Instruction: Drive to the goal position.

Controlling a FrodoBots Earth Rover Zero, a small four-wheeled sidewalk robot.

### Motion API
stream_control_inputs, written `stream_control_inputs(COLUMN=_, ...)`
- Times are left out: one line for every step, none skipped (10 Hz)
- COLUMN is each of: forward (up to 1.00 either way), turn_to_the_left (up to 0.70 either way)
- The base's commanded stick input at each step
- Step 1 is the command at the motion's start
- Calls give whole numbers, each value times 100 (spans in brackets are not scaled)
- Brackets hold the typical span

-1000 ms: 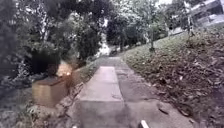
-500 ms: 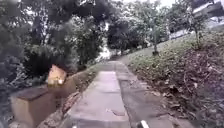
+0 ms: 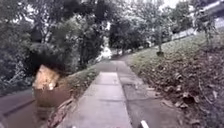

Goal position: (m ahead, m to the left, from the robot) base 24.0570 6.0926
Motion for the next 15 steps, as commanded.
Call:
stream_control_inputs(forward=85, turn_to_the_left=0)
stream_control_inputs(forward=85, turn_to_the_left=0)
stream_control_inputs(forward=85, turn_to_the_left=0)
stream_control_inputs(forward=85, turn_to_the_left=0)
stream_control_inputs(forward=85, turn_to_the_left=0)
stream_control_inputs(forward=85, turn_to_the_left=0)
stream_control_inputs(forward=85, turn_to_the_left=0)
stream_control_inputs(forward=85, turn_to_the_left=0)
stream_control_inputs(forward=85, turn_to_the_left=0)
stream_control_inputs(forward=85, turn_to_the_left=0)
stream_control_inputs(forward=85, turn_to_the_left=0)
stream_control_inputs(forward=85, turn_to_the_left=0)
stream_control_inputs(forward=85, turn_to_the_left=0)
stream_control_inputs(forward=85, turn_to_the_left=0)
stream_control_inputs(forward=85, turn_to_the_left=0)
